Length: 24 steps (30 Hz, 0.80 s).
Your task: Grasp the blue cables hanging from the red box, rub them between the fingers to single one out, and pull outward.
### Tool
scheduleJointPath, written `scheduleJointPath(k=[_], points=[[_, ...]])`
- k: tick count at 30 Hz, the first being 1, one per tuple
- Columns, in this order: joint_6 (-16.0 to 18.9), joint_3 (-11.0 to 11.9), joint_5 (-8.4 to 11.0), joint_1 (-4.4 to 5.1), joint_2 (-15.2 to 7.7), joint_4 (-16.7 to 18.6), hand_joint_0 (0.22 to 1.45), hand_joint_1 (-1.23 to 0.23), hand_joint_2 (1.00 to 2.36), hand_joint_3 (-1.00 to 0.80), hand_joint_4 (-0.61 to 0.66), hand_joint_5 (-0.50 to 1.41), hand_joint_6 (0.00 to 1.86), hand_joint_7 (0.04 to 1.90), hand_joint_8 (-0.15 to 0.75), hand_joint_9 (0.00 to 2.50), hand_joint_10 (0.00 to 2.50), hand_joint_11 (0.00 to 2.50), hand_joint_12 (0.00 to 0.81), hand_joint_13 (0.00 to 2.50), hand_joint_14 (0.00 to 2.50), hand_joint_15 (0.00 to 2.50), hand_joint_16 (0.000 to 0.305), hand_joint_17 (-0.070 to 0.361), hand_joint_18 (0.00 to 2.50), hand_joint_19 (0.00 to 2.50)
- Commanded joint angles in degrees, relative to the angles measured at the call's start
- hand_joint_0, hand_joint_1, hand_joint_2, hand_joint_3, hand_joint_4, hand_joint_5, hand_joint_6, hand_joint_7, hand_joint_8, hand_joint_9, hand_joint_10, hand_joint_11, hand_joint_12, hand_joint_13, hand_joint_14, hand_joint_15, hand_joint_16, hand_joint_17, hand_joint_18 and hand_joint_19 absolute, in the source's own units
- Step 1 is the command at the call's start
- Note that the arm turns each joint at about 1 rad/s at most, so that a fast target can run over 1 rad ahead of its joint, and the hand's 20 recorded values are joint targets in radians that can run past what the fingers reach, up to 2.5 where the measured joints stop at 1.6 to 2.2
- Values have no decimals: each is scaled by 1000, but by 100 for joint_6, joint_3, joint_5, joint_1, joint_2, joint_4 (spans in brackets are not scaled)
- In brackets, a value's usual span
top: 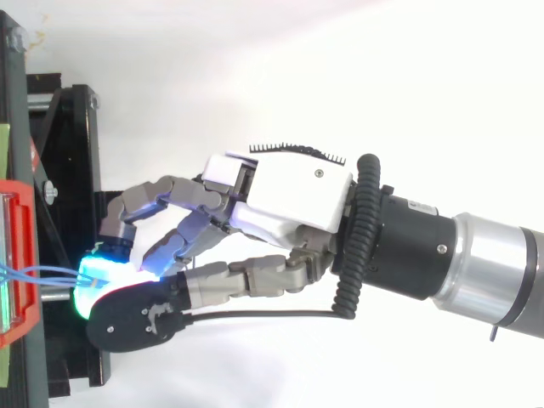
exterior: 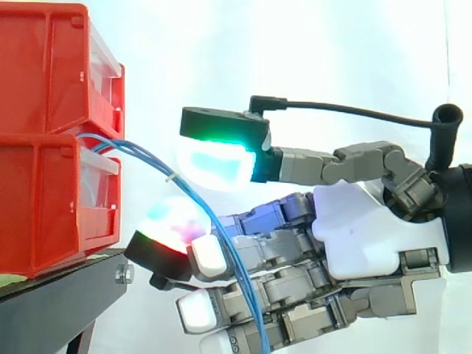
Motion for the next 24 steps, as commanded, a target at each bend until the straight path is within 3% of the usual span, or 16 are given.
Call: scheduleJointPath(k=[1, 9, 17, 24], points=[[0, 102, 0, -19, 0, -123, 553, -603, 1008, -389, 102, -140, 756, 951, 222, 1049, 19, 643, 299, 839, 24, 581, 42, 95, 616, 534], [-9, 269, 0, -19, 44, -369, 566, -593, 1010, -354, 97, -142, 745, 969, 222, 1041, 22, 659, 299, 832, 23, 580, 42, 94, 609, 536], [-26, 260, 0, -11, 44, -431, 577, -631, 1016, -234, 88, -174, 819, 922, 226, 1011, 20, 703, 298, 827, 27, 585, 42, 94, 606, 539], [-79, 356, 0, -19, 44, -431, 596, -739, 1016, -224, 86, -194, 891, 860, 231, 977, 22, 738, 300, 823, 25, 590, 42, 94, 605, 542]])
